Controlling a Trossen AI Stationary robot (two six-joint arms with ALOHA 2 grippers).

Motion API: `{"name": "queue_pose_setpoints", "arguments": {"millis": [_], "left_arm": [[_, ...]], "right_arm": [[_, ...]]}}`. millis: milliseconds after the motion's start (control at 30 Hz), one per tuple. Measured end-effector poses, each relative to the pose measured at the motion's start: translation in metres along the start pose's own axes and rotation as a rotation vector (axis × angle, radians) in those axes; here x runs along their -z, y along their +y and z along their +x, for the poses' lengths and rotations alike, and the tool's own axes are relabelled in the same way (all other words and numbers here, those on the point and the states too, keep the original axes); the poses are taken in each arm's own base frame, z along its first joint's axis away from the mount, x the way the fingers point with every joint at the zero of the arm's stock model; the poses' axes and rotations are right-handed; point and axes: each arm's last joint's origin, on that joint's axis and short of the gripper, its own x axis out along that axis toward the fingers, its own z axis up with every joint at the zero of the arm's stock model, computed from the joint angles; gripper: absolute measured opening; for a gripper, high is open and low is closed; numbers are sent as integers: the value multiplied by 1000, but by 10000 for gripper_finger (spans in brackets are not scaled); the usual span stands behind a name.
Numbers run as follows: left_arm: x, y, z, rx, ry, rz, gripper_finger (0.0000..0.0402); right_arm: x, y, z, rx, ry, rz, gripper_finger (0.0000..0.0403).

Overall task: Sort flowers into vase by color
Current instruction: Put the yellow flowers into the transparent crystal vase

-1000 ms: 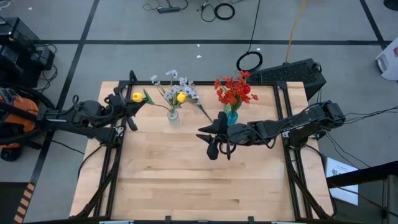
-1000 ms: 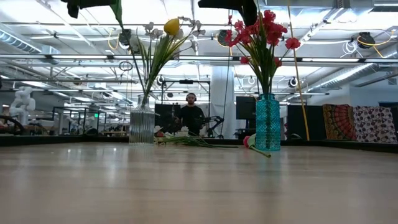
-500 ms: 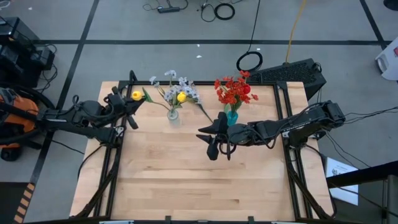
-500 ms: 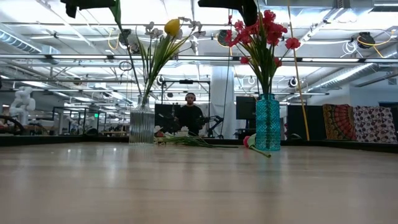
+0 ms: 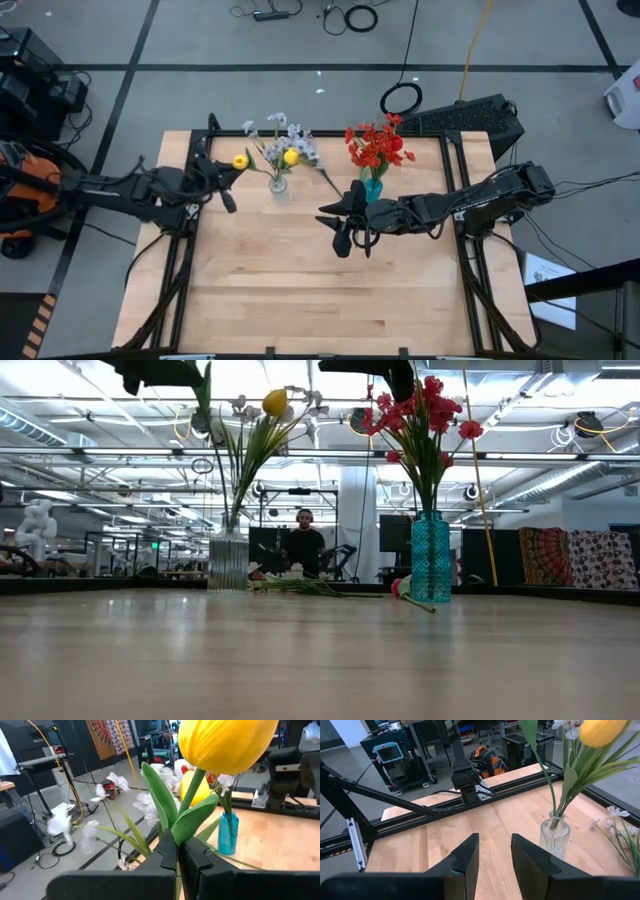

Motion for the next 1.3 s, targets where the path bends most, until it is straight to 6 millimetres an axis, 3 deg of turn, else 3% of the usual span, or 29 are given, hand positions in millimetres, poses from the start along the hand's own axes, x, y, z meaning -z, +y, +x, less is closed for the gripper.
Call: {"name": "queue_pose_setpoints", "arguments": {"millis": [433, 800, 1100, 1300], "left_arm": [[15, -23, 38, -35, 113, -23, 1], [28, -18, 54, -126, 199, -93, 4], [32, -17, 54, -134, 236, -182, 66], [34, -19, 54, -42, 266, -191, 125]], "right_arm": [[0, 0, 0, 0, 0, 3, 105], [1, 1, 0, -7, 3, 8, 105], [1, 1, 0, -8, 3, 30, 105], [1, 2, -1, -8, 3, 29, 105]]}}
